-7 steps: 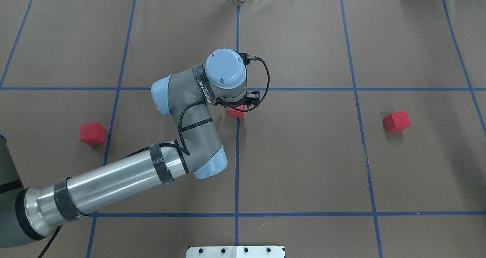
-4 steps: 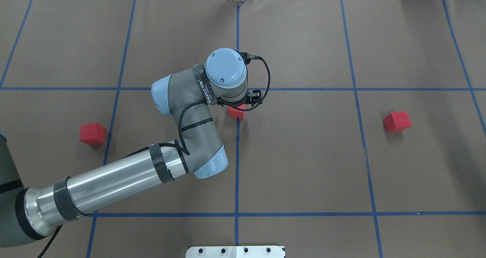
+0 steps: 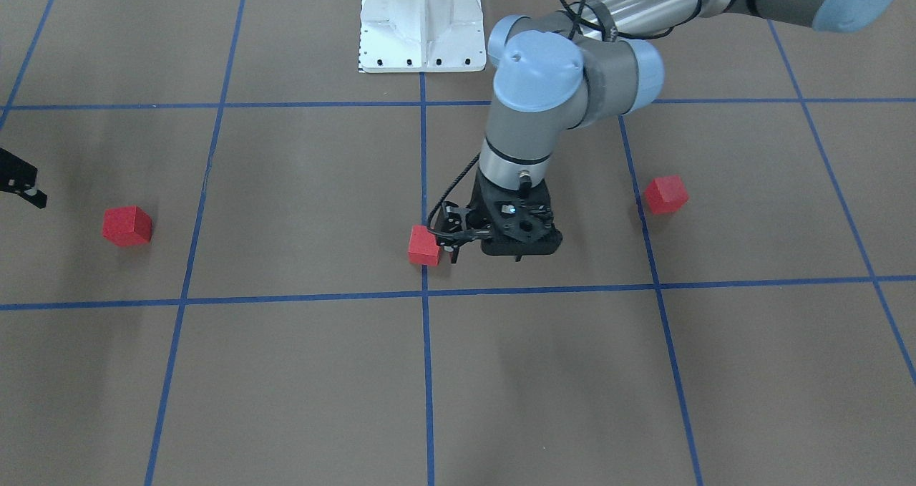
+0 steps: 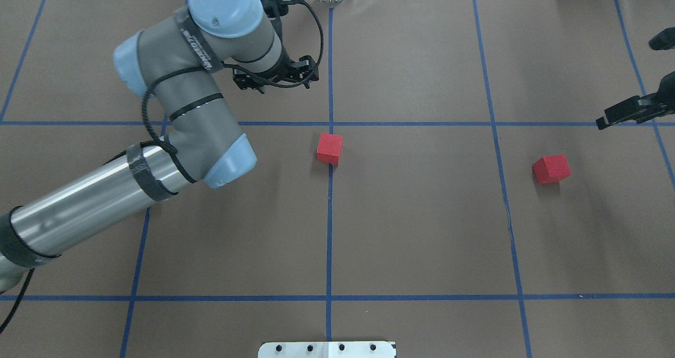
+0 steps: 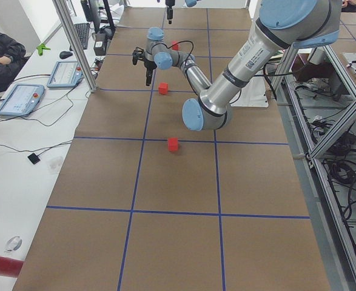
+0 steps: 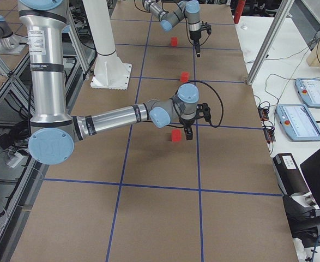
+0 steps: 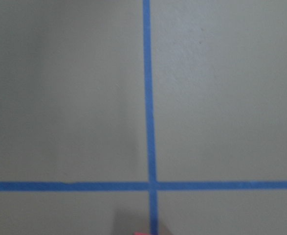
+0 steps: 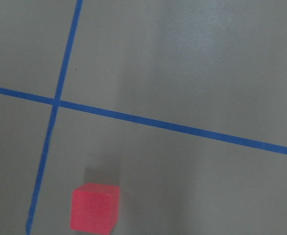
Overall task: Form red blocks into L shape at center
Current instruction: 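Lift the left gripper away while the right gripper grasps the nearby red cube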
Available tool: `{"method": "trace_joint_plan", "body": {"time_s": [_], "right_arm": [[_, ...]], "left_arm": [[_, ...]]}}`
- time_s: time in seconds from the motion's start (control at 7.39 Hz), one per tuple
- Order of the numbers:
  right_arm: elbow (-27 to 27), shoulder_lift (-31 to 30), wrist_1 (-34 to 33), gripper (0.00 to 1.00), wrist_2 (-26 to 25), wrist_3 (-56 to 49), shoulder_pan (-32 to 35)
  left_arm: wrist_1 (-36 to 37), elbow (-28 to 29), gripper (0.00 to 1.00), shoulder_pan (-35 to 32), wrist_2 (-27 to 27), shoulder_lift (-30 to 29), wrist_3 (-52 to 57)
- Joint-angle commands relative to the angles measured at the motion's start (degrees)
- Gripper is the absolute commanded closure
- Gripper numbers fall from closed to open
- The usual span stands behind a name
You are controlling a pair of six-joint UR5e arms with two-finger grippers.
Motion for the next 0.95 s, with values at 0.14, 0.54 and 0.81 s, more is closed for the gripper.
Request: {"method": "trace_joint_plan", "body": {"time_s": [0.14, 0.54, 0.81], "right_arm": [[-0.5, 0.4, 3.8, 0.01, -8.5, 5.7, -9.9], [-4.3, 0.9, 3.7, 0.01, -8.2, 5.7, -11.9], [-6.2, 0.9, 3.6, 0.01, -8.6, 5.7, -14.2]], "left_arm": [[0.3, -6.3, 0.00, -4.5, -2.4, 7.1, 5.7], [0.2, -5.7, 0.00, -4.2, -2.2, 7.3, 5.8], [-0.3, -5.2, 0.00, -4.1, -2.2, 7.7, 5.8]]}}
